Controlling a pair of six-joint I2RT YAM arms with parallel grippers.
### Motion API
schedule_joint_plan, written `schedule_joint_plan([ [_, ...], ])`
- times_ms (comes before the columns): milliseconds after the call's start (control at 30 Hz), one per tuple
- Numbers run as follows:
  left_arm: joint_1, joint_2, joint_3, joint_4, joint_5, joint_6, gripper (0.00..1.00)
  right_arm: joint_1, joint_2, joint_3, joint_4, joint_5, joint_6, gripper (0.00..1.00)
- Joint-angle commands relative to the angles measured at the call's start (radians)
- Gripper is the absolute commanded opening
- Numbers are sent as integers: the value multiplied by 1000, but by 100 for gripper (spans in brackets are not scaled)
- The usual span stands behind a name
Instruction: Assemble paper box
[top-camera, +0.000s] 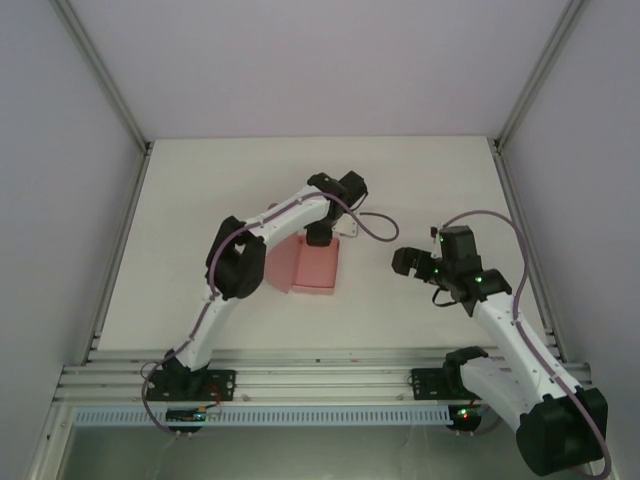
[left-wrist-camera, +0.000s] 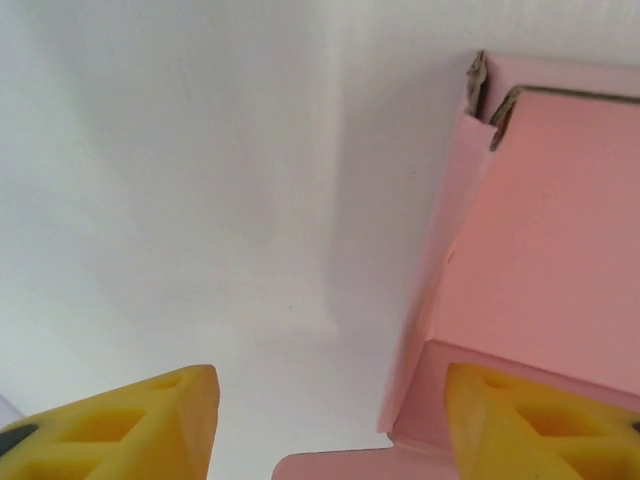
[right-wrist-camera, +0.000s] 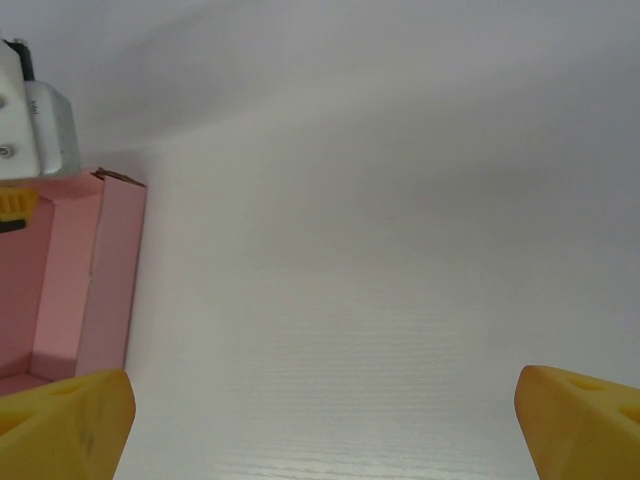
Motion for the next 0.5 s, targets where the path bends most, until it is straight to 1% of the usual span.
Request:
schedule_joint_plan([
  [0,2,-108,30,-20,71,-40,75,1,-8,5,74,-62,-45,99],
  [33,10,-142,17,5,98,-69,100,6,4,11,97,-88,-64,99],
  [67,20,-179,-6,41,120,-103,100,14,19,21,110,-98,-79,99],
  [167,69,-337,-167,256,152,-274,100,42,93,71,118,-86,-119,100],
  [200,90,-405,-248,345,151,-361,100,61,126,92,121,-74,-142,100],
  [267,127,-525,-388,466,159,-535,100,104,191,128,133,-60,-199,99],
  [300,147,-593,-468,524,154,-657,100,130,233,154,135,-54,-236,100],
  [333,166,-650,-532,549,144,-772,100,153,275,182,136,-56,-275,99],
  [433,237,-825,-738,593,136,-1172,100,228,422,288,122,-65,-414,100],
  [467,254,-882,-813,611,146,-1273,100,251,475,330,110,-66,-466,99],
])
